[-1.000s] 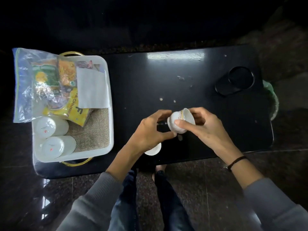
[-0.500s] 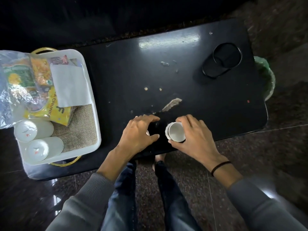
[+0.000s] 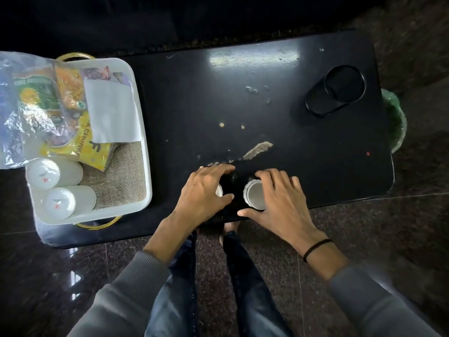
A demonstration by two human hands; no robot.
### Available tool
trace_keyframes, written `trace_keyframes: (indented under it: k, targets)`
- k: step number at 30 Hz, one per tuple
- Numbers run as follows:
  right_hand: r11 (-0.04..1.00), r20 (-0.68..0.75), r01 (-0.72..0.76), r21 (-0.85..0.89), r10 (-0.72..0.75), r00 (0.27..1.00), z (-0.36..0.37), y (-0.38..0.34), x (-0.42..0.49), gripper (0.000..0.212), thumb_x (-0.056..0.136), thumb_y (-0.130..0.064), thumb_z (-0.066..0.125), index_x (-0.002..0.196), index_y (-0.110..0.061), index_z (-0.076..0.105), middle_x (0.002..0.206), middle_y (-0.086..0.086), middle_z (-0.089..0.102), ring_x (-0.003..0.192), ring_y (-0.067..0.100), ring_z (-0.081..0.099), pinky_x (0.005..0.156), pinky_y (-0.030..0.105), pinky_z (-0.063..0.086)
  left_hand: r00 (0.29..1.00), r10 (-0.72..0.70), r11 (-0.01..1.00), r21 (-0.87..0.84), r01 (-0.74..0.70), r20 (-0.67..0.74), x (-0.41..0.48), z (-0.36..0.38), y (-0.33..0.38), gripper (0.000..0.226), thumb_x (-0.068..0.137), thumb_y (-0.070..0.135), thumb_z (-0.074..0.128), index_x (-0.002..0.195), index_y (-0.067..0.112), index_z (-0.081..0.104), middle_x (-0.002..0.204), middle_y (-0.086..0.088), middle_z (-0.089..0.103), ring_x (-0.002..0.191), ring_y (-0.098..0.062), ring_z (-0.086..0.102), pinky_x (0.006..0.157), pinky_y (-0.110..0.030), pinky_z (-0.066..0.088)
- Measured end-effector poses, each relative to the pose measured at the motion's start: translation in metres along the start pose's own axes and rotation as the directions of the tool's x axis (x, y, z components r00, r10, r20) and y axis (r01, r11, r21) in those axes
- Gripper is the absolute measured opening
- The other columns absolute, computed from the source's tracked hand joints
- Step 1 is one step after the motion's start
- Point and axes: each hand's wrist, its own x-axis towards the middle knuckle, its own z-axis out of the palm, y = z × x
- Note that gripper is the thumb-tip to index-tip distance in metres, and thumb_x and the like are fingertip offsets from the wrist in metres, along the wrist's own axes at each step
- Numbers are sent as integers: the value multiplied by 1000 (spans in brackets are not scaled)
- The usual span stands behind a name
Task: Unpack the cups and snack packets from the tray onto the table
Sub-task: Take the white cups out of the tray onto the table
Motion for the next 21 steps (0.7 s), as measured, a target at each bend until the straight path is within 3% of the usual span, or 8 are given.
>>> trace_keyframes:
  k: [5,9,12,18,21]
  targets:
    - [991,158,82,-105,-64,985,-18,-13,11,85,62,-63,84,129,-18,58,130,2,60,112,27,60,91,42,45,999,-14,1000,-16,13,-36,-5,-11,-8,65,80,29,80,140,25,55,140,6,60,131,-18,53,113,-37,38]
    - [975,245,116,-192,-67,967,-17,-18,14,70,55,-30,94,117,-17,66,110,2,65,95,27,66,81,41,49,998,-54,998,-38,54,-9,-8,-17,-17,67,78,31,81,140,27,55,143,7,58,129,-16,53,108,-33,41]
    - [973,223,136,-186,-93,970,-16,-16,16,67,49,-21,95,111,-16,68,104,2,67,91,27,66,78,40,51,997,-73,995,-70,74,8,-8,-16,-19,67,78,33,81,140,29,55,146,9,55,131,-14,52,108,-33,41]
    - [975,215,117,-191,-75,974,-21,-15,23,68,52,-23,95,114,-18,66,110,1,67,95,26,65,80,39,50,995,-97,992,-79,98,23,-8,-12,-21,66,80,34,79,140,29,53,146,8,54,131,-15,51,109,-36,40]
    - [975,230,106,-193,-60,971,-24,-17,25,72,60,-35,92,123,-21,62,120,-1,65,105,25,62,87,39,46,997,-81,994,-78,82,16,-8,-12,-20,65,81,35,79,140,28,54,145,7,55,131,-15,52,109,-34,40]
